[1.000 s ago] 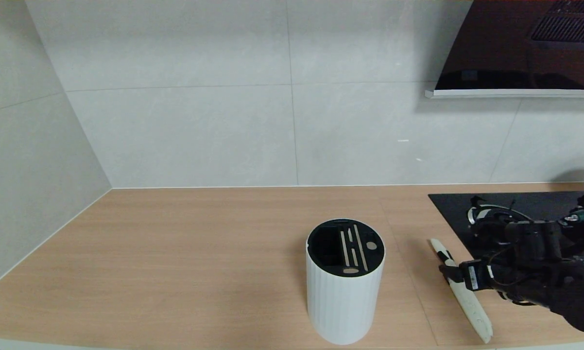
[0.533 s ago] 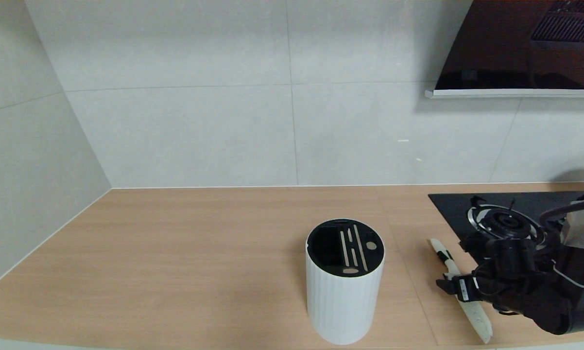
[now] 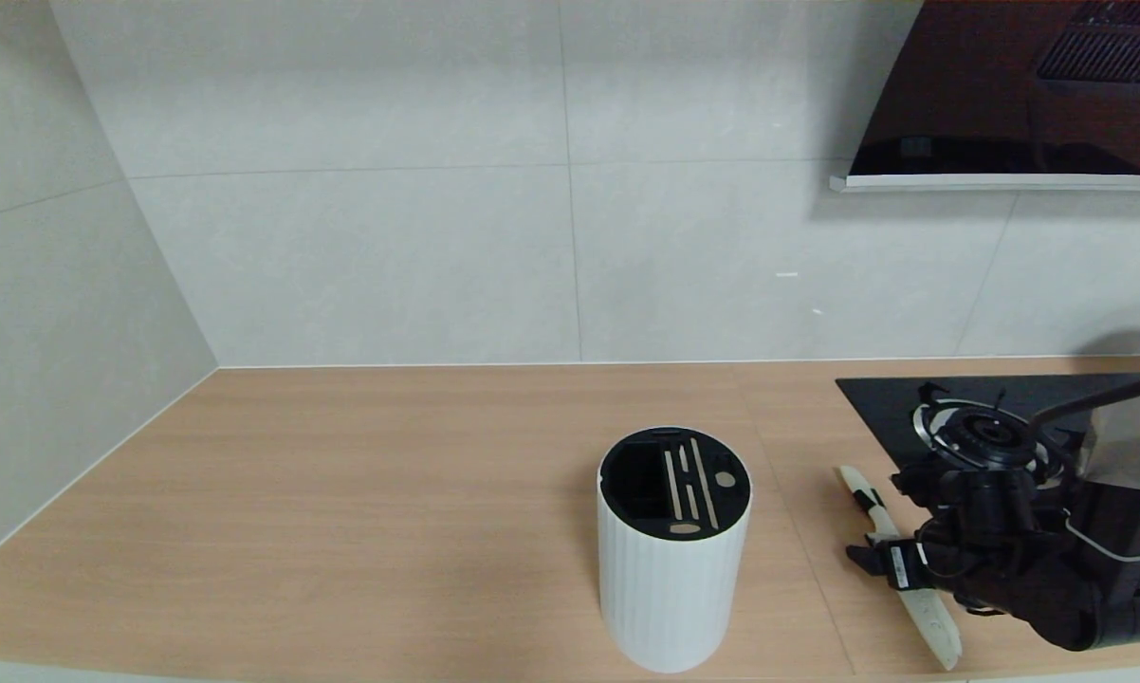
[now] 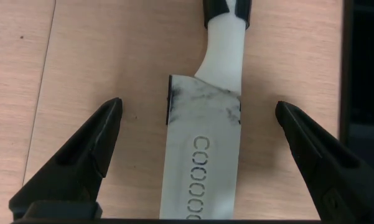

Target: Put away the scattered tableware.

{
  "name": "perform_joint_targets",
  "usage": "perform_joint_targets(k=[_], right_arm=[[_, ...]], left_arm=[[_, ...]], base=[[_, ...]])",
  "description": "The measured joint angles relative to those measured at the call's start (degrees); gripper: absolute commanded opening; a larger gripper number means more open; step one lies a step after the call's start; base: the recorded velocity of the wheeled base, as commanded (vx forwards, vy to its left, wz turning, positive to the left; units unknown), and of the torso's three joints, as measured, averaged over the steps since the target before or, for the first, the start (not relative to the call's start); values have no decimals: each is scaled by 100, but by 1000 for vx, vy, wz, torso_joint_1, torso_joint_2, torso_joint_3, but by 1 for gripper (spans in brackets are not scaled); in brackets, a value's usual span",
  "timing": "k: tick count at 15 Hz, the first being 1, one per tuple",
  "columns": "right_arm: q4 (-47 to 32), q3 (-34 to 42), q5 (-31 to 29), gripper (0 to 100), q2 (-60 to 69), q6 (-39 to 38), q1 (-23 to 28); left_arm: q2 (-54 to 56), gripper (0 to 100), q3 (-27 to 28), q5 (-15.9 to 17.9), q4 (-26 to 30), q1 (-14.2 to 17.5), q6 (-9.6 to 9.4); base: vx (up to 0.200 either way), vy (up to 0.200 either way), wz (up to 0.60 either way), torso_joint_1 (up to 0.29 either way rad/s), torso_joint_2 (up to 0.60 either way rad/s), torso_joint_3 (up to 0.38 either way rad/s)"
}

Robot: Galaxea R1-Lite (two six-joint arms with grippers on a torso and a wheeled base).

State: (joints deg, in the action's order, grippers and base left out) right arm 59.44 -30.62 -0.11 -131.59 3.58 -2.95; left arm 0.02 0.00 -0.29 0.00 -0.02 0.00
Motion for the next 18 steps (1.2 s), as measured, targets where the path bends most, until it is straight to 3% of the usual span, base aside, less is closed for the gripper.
perform_joint_targets(k=[1,13,15,18], right_arm=[[1,-9,1,0,-17,-11,0],[-101,78,-22,0,339,-77,-5],[-421,119,-24,0,920,-102,-24],[-1671,-129,-22,0,2308,-129,-179]], left_arm=[[0,100,0,-2,0,2,0],[0,100,0,-2,0,-2,0],[0,100,0,-4,0,2,-7],[0,100,0,0,0,-2,-13]], base=[[0,0,0,0,0,0],[0,0,0,0,0,0],[0,0,0,0,0,0],[0,0,0,0,0,0]])
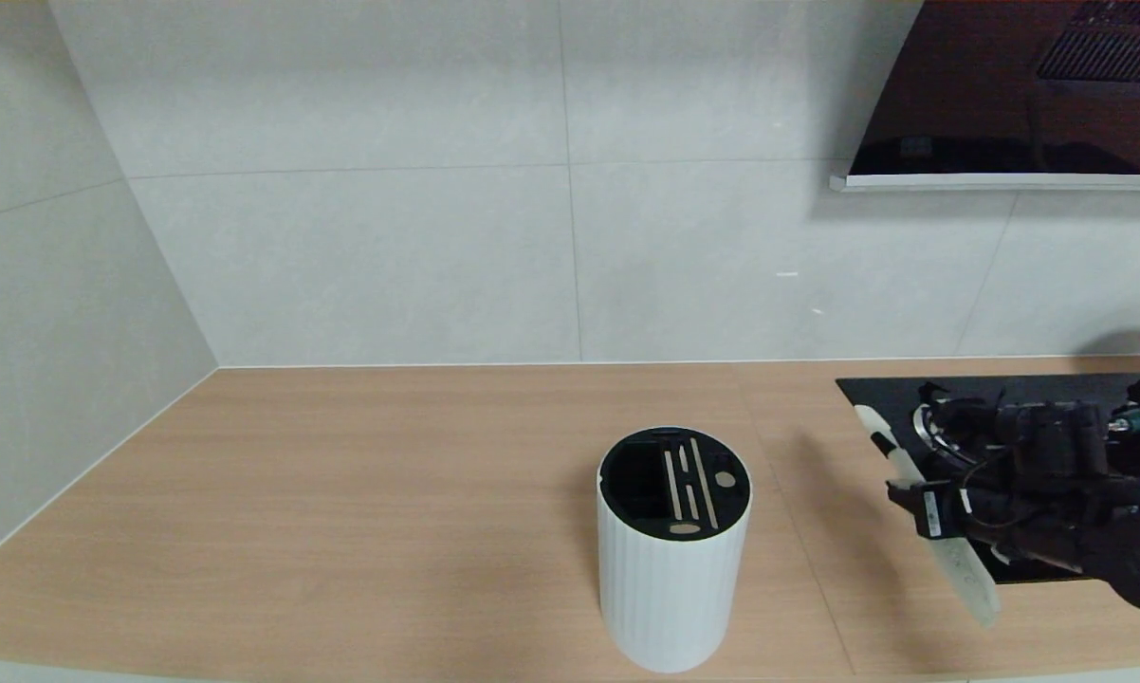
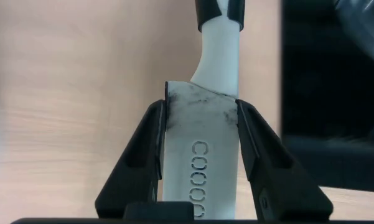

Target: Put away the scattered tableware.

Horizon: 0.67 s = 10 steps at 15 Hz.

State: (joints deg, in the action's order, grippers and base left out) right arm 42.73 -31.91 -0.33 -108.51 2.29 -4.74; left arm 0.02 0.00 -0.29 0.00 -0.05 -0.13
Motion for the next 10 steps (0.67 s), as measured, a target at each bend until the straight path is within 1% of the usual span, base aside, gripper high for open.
perform_joint_targets(k=[2,3,4,6,7,9,10], right_arm=[[-896,-466,0,0,890,-35,-317],[-1169,-700,-2,0,1259,-44,-578],[-1309,-877,-10,0,1596,-51,-877],[-1396,-1051,-33,0,2047,-52,-1330],[-1426,-1130,-60,0,2206,-55,-1493],[-1580,-1403,-65,0,2359,-55,-1655],[-1670,-1571,-65,0,2383,-55,-1730]], left_arm=[[0,100,0,2,0,5,-2],[0,100,0,7,0,5,-9],[0,100,0,18,0,5,-24],[0,100,66,168,-16,5,-44],[-2,100,245,379,43,2,-11],[-112,100,959,1063,369,-33,148],[-297,100,1323,1353,535,-57,207]], base=[[0,0,0,0,0,0],[0,0,0,0,0,0],[0,0,0,0,0,0],[0,0,0,0,0,0],[0,0,0,0,0,0],[0,0,0,0,0,0],[0,0,0,0,0,0]])
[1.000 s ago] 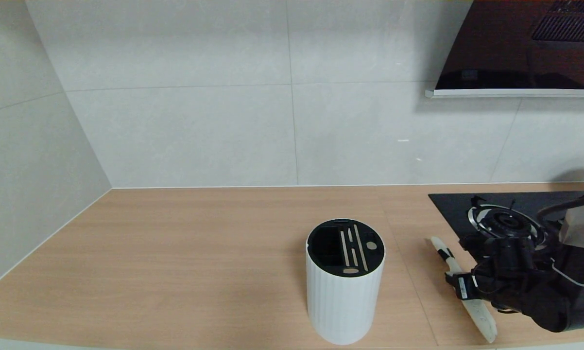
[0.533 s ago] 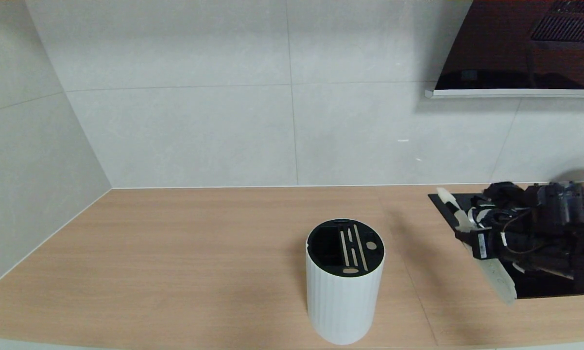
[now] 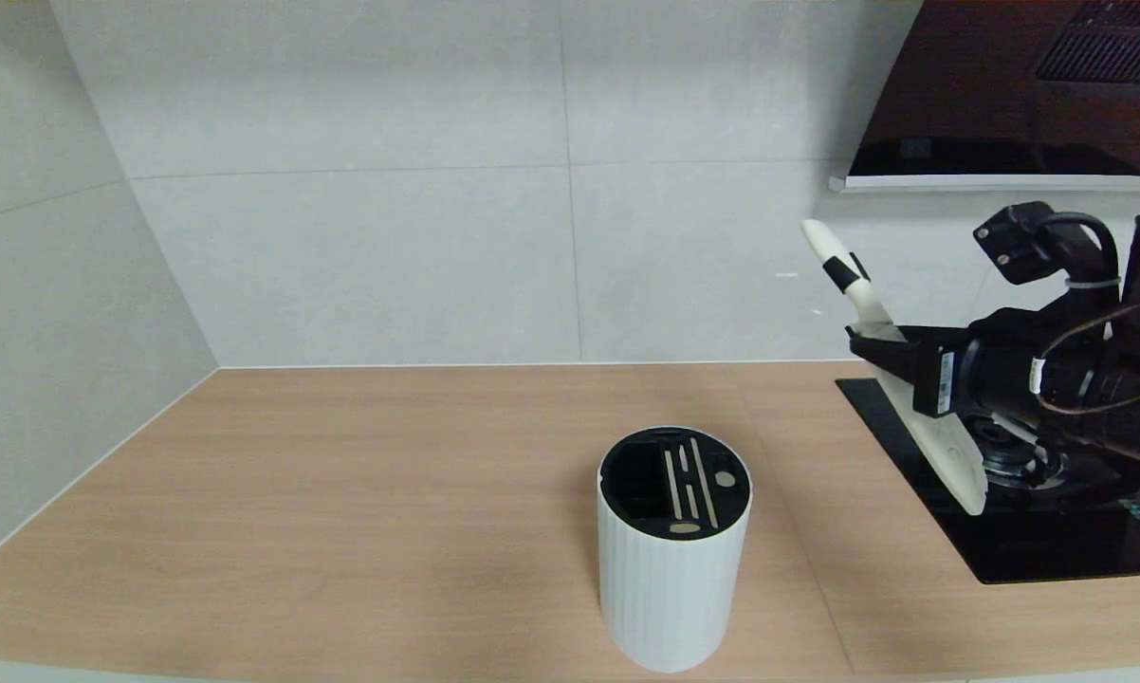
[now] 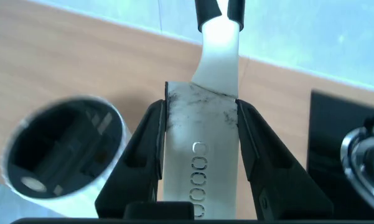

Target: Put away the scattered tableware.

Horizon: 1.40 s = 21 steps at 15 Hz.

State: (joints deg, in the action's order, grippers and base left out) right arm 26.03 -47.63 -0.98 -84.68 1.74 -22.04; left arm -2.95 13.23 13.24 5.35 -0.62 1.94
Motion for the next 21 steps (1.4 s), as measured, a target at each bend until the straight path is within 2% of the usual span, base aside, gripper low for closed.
perform_joint_targets(k=[3,6,8,9,11,12,13,14,15,16,19,21], right_arm=[[-68,-369,-9,0,-52,-5,-343],[-46,-427,-46,0,-182,-177,-719],[-41,-407,-148,0,-229,-285,-981],[-35,-405,-266,0,-245,-291,-1109],[-24,-391,-597,0,-265,-368,-1473],[-24,-385,-668,0,-273,-489,-1659],[-17,-385,-747,0,-297,-621,-1875],[-17,-385,-907,0,-339,-680,-2049],[41,-380,-1092,0,-400,-694,-2192],[257,-380,-1281,0,-488,-691,-2343],[697,-256,-1415,0,-694,-661,-2693],[730,-193,-1410,0,-741,-652,-2881]], left_arm=[[-1245,100,1146,745,228,-50,84],[-2984,100,2285,1334,118,-133,162],[-4208,100,2781,1486,-421,-408,455],[-4724,100,2927,1420,-808,-688,831],[-5760,100,3095,975,-2185,-1604,1949],[-6238,100,3123,734,-3111,-2016,2508],[-6693,100,3132,529,-3931,-2371,3150],[-7021,100,3110,430,-4325,-2594,3649],[-7270,100,3090,416,-4450,-2719,4046],[-7480,100,3093,492,-4551,-2806,4354],[-7924,100,3132,510,-4608,-3035,4440],[-8202,100,3187,356,-4687,-3210,4453]], base=[[0,0,0,0,0,0],[0,0,0,0,0,0],[0,0,0,0,0,0],[0,0,0,0,0,0],[0,0,0,0,0,0],[0,0,0,0,0,0],[0,0,0,0,0,0],[0,0,0,0,0,0],[0,0,0,0,0,0],[0,0,0,0,0,0],[0,0,0,0,0,0],[0,0,0,0,0,0]])
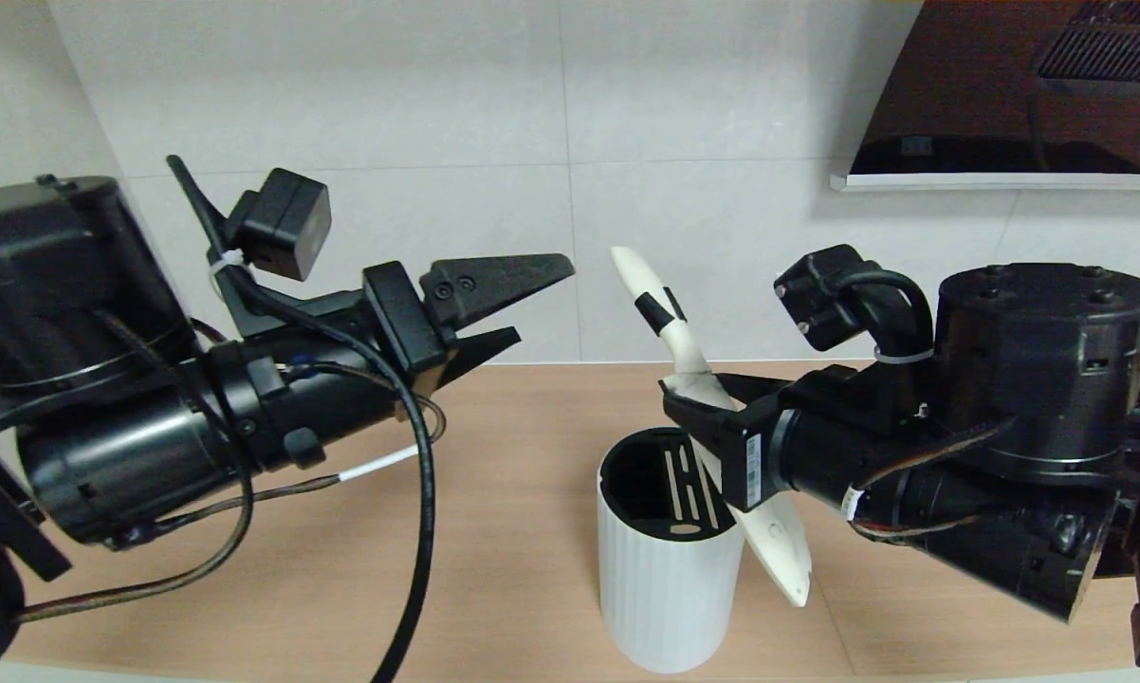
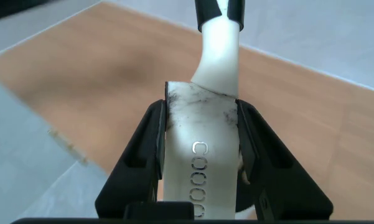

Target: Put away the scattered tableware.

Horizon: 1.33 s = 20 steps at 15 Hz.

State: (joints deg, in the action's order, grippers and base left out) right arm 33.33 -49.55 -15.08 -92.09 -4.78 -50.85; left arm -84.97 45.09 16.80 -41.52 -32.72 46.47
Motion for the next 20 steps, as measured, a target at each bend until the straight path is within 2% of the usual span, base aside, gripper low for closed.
perform_joint_targets(k=[4,6,11,16,17,20], right_arm=[[11,33,13,0,-118,0,-204],[102,39,9,0,-218,5,-256],[191,59,-41,0,-333,7,-417],[204,63,-49,0,-352,-4,-491],[204,66,-46,0,-352,-4,-522],[206,69,-51,0,-352,-6,-544]], left_arm=[[-635,100,113,-413,-621,-352,-5],[-823,100,113,-552,-673,-474,-11],[-1236,100,283,-1154,-668,-697,-51],[-1368,100,333,-1169,-670,-722,-52],[-1381,0,330,-1174,-668,-733,-52],[-1403,0,311,-1161,-646,-779,-60]], base=[[0,0,0,0,0,0],[0,0,0,0,0,0],[0,0,0,0,0,0],[0,0,0,0,0,0],[0,0,0,0,0,0],[0,0,0,0,0,0]])
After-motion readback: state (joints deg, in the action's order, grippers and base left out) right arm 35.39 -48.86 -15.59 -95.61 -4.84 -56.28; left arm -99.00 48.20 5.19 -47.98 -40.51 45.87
